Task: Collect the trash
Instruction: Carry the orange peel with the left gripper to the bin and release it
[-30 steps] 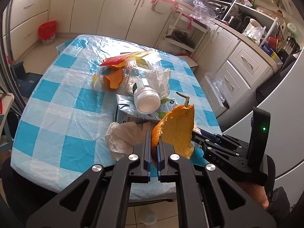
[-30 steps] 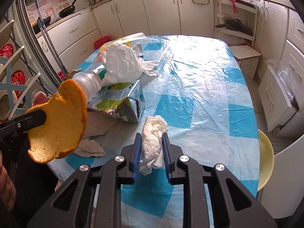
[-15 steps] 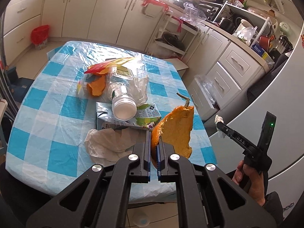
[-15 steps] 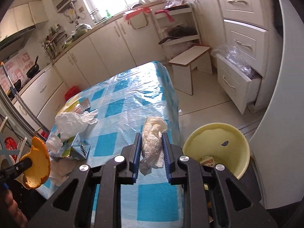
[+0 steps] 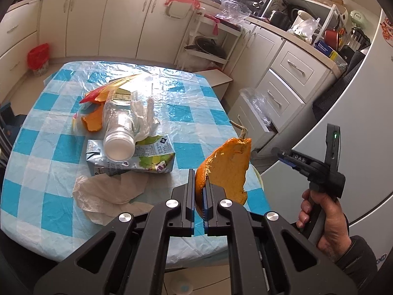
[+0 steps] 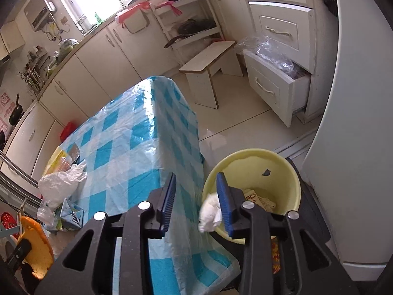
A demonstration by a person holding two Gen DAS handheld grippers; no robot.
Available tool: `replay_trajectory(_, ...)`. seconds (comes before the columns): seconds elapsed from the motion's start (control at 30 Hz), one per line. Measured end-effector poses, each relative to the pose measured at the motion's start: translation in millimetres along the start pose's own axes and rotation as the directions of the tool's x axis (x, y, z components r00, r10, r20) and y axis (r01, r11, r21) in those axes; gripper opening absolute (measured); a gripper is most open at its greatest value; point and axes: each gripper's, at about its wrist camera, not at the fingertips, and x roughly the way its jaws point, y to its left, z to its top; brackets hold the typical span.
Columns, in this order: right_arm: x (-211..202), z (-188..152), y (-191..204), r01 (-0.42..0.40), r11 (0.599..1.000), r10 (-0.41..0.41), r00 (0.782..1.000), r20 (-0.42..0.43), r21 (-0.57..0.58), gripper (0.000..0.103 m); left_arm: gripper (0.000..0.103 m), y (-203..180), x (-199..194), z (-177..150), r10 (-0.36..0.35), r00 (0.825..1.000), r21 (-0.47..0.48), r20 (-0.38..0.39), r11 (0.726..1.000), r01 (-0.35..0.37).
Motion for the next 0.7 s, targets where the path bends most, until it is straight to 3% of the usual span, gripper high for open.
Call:
replay_trajectory(0.1,-19,26,9,0.010,0.995,-0.004,0.998,0.064,-0.099,0.053,0.004,-14,10,3,-0.002,1.000,0.024,-0.007,1.000,0.003)
replay_trajectory(0.2,-39,49,9,-0.007,0.987,0.032,0.988,0.152,-0.159,0.061,0.004,-30,24,4,-0.010,1.000,0.048,-0.025,0.999,0.011)
replay_trajectory(0.3,-49,54,-9,-0.036,0.993,0.062,0.971,0.230,-0.115,0.063,0.004,-48,45,4,-0.015,0.999,0.076,-0.051,0.997,0.019)
replay_trajectory(0.43,-48,59,-27,-0.111,0.994,0.106,0.964,0.243,0.006,0.063,0.005,-74,83,5,-0.031,0.995,0.101,-0.096,0.994,0.041)
replay_trajectory(0.57,-58,61,-22,-0.136,0.991,0.132,0.947,0.292,-0.006,0.063,0.005,-107,128,6,-0.044,0.990,0.130,-0.135,0.990,0.062)
replay_trajectory(0.7,-53,63,-19,-0.159,0.987,0.154,0.947,0.281,-0.004,0.063,0.005,-146,181,5,-0.043,0.981,0.172,-0.189,0.982,0.076)
